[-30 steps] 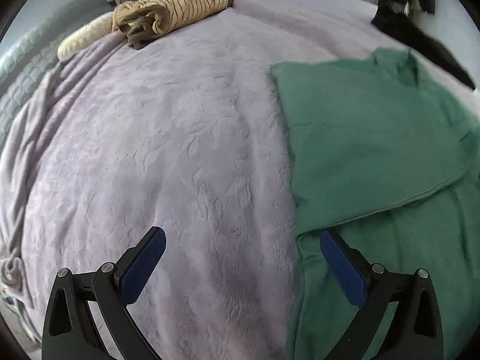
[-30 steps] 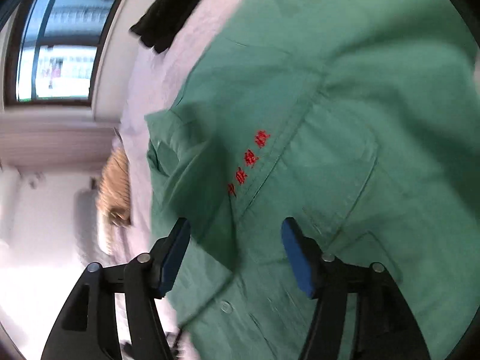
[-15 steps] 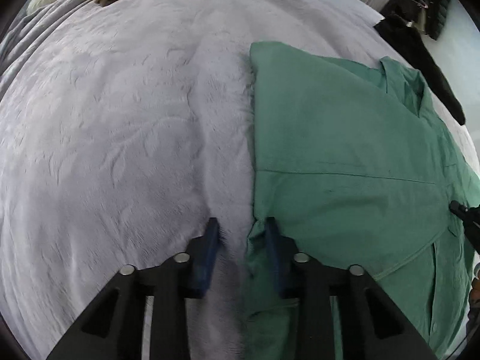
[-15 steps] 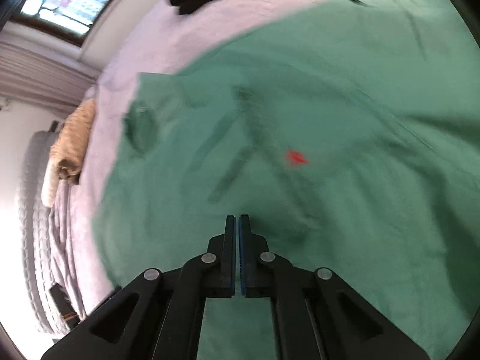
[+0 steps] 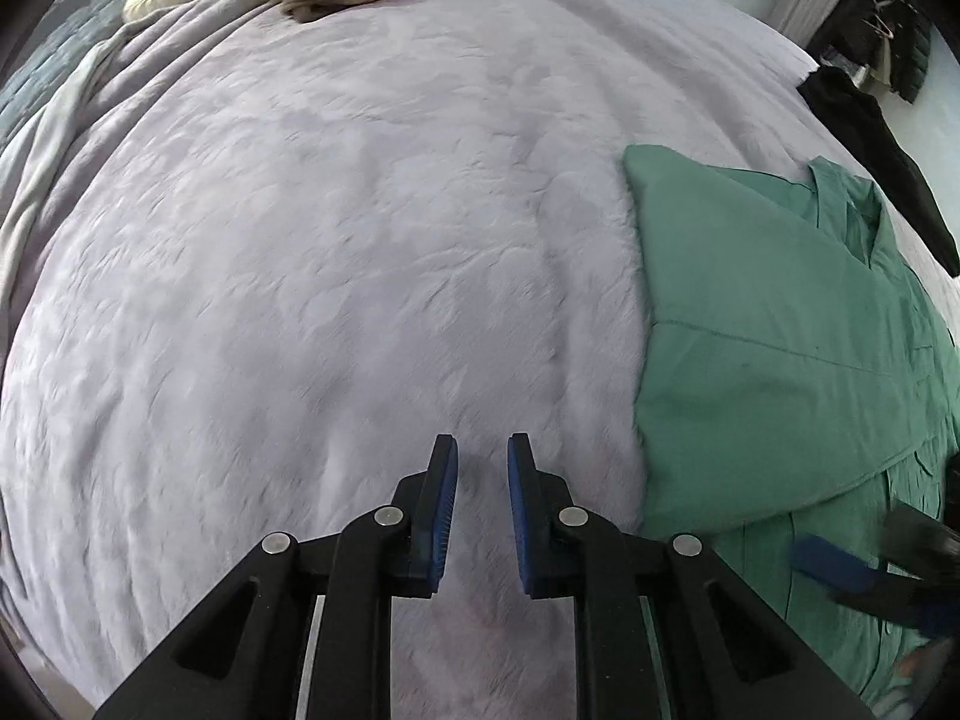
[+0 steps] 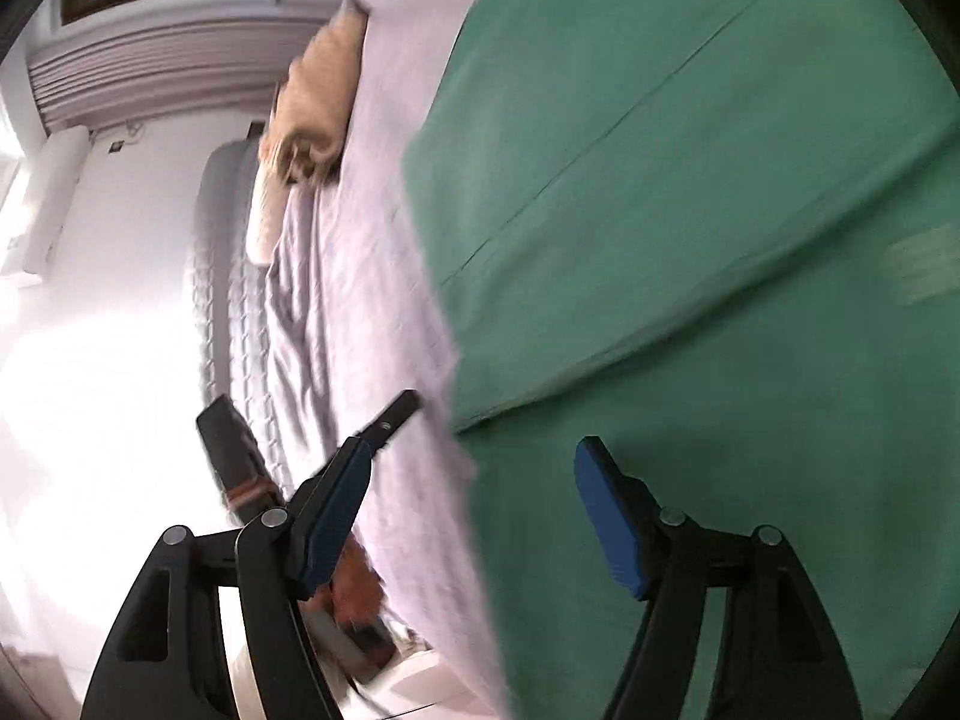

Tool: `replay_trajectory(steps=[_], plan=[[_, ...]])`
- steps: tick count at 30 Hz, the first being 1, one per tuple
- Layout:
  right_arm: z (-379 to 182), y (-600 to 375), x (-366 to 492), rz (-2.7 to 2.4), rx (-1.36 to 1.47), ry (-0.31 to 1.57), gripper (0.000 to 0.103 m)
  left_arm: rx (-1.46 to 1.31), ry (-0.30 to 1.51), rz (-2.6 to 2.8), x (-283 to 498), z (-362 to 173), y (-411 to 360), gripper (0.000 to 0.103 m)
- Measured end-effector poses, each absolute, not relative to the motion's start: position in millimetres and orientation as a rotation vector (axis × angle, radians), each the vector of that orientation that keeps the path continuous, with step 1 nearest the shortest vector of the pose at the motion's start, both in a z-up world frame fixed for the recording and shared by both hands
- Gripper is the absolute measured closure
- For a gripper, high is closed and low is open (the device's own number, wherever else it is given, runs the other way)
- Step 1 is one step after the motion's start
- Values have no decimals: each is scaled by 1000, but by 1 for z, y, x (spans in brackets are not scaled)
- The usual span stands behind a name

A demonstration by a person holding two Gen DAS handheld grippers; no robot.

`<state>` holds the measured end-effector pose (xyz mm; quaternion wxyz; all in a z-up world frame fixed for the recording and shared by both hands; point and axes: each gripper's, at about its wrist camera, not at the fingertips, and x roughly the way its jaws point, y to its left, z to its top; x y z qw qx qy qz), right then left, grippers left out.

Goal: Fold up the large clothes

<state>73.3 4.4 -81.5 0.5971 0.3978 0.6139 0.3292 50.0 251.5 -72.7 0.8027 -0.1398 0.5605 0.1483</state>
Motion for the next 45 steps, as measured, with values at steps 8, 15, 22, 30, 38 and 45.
replay_trajectory(steps=[8,15,22,30,38,45], plan=[[-101,60,81,716,930,1448,101,-265,1179,404,16,-64,268,16],[-126,67,74,682,896,1551,100,-246,1169,382,12,-60,259,4],[-71,30,53,791,622,1524,97,-203,1209,364,21,-59,227,4],[-36,-82,52,643,562,1444,54,-216,1266,215,39,-61,155,4],[-24,-190,62,497,644,1376,29,-163,1293,92,60,-58,62,4],[-22,-272,72,420,745,1304,6,-124,1316,22,80,-55,-6,4]])
